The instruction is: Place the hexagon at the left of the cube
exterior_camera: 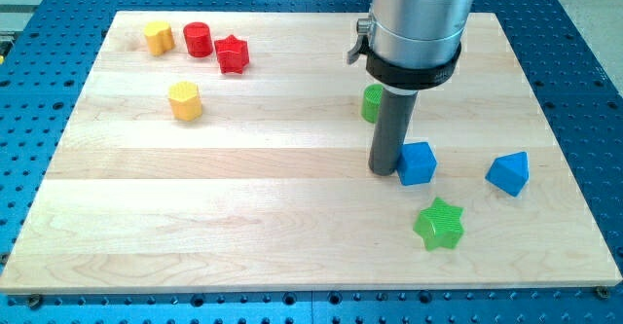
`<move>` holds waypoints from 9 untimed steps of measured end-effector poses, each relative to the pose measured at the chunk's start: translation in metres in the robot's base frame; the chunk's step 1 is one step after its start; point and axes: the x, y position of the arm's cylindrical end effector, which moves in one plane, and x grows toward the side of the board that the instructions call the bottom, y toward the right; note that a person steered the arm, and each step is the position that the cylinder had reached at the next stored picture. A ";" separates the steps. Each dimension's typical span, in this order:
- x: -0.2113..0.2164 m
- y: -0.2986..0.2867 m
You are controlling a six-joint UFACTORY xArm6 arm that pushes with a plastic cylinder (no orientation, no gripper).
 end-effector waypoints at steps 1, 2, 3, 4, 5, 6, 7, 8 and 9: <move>-0.001 0.013; 0.011 0.016; 0.008 -0.087; 0.001 -0.253; -0.060 -0.310; -0.106 -0.311; -0.105 -0.246; -0.054 -0.178; -0.015 -0.100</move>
